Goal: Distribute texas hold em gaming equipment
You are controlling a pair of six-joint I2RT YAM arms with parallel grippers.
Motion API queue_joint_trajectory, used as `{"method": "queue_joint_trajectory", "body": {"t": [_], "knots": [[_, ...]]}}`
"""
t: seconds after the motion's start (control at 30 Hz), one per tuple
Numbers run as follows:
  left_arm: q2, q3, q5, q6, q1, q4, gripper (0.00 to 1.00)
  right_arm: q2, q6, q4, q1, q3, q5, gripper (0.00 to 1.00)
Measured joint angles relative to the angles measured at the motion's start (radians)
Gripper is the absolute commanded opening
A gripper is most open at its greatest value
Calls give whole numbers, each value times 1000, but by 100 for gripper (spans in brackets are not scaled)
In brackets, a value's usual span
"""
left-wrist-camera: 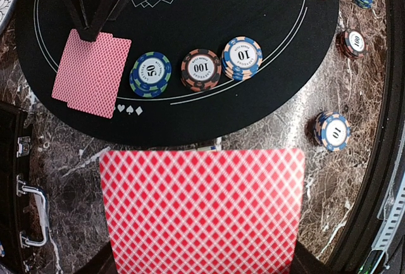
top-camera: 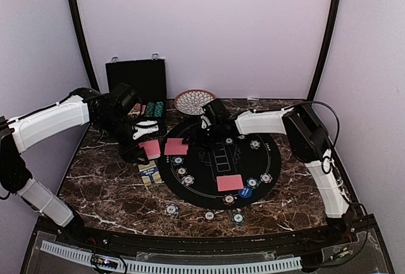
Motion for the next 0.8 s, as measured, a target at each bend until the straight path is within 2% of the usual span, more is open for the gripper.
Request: {"method": "queue_joint_trajectory", "body": {"t": [0.67, 0.8], "knots": [[0, 0, 2, 0, 0, 0, 0, 49, 6, 13, 28, 59, -50, 56], [0, 0, 2, 0, 0, 0, 0, 49, -3, 8, 31, 61, -50, 58]]}}
